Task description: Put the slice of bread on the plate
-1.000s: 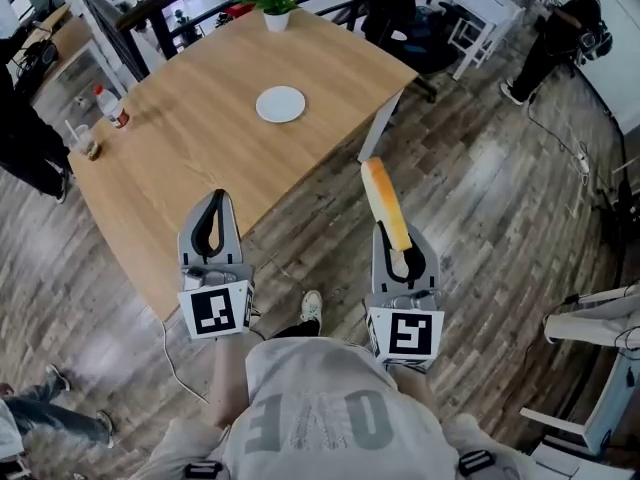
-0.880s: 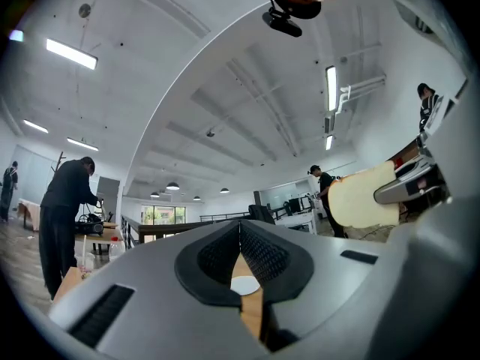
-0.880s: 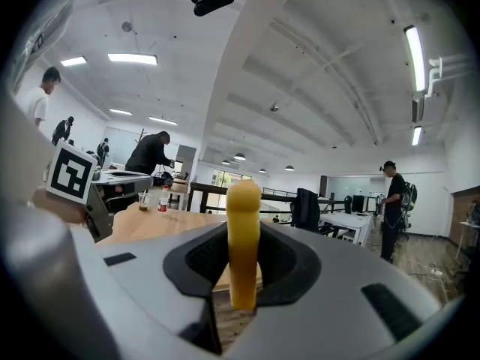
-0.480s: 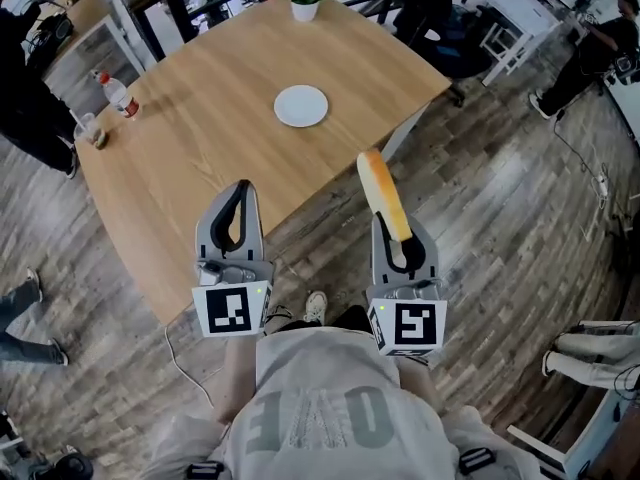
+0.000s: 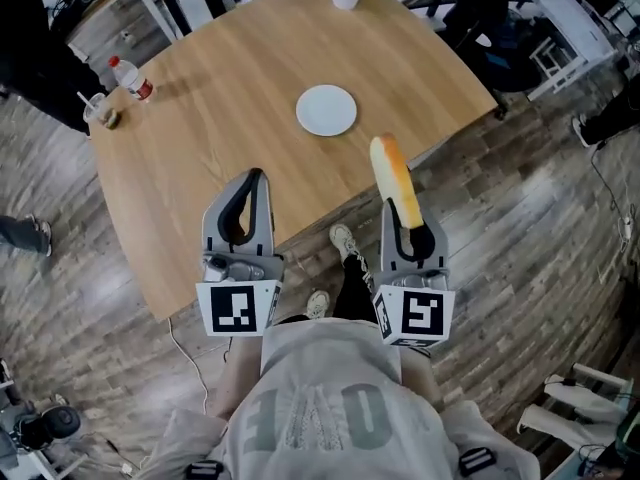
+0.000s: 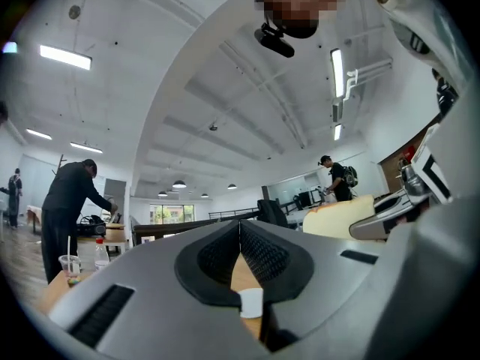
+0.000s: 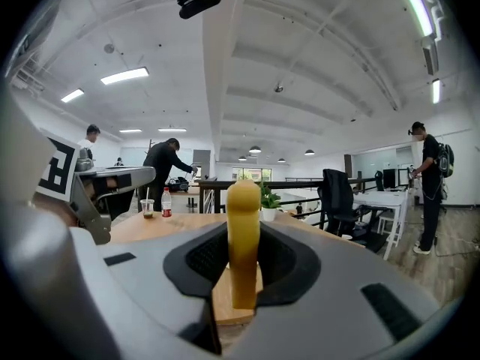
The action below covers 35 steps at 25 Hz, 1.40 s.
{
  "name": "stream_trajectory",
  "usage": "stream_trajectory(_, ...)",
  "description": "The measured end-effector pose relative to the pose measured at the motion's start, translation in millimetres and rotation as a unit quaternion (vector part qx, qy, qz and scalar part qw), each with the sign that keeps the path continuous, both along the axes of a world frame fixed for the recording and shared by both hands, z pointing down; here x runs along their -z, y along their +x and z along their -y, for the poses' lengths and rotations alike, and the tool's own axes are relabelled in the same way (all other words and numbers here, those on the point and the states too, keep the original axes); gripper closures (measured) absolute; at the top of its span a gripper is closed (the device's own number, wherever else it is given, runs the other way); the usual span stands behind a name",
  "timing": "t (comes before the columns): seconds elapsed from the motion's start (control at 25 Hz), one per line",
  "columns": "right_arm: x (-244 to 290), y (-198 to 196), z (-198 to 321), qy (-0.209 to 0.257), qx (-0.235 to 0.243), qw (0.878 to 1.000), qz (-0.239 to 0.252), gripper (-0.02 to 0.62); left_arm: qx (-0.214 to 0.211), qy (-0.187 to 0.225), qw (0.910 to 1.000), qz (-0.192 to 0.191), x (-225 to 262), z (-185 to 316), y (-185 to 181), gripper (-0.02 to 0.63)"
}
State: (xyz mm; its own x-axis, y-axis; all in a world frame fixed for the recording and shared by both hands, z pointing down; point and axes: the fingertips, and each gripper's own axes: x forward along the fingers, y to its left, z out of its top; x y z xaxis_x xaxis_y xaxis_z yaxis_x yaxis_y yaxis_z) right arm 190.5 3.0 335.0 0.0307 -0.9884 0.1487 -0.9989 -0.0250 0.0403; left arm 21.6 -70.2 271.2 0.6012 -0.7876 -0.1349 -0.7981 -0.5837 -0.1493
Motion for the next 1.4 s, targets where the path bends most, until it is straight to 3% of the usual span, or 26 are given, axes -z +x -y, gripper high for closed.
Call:
stream_trajectory(0.32, 16.8, 61.1, 115.9, 0.007, 0.076, 0.997, -0.014, 0.505, 0.054, 0.013, 0.9984, -0.012, 26.2, 97.0, 63.6, 0.597)
stream_trajectory(0.6, 21.7, 82.8, 182.9, 0.008, 0.129, 0.991, -0.043, 0.505, 0.073, -0.001, 0.9973, -0.008, 23.2, 142.3, 94.9, 0.597)
stream_trajectory(0.8, 19.5, 75.2, 218.2, -0.005, 0.139, 0.988, -0.073, 0.505, 0.086, -0.028, 0.9958, -0.011, 10.3, 169.3, 83.6, 0.598)
stream_trajectory(1.16, 21.5, 55.7, 246.7, -0.017, 0.129, 0.985, -0.11, 0.505, 0.083, -0.037, 0.9955, -0.026, 8.6, 204.5, 60.6, 0.597)
stream_trajectory(1.28, 16.2, 47.9, 253.3, -0.024, 0.135, 0.978, -0.155, 0.505, 0.081, -0.039, 0.9956, -0.027, 6.1, 211.4, 55.8, 0.597)
stream_trajectory(1.4, 1.3, 41.6, 258.5, -0.05, 0.144, 0.963, -0.224, 0.505, 0.079, -0.045, 0.9957, -0.021, 0.8, 216.3, 53.8, 0.597)
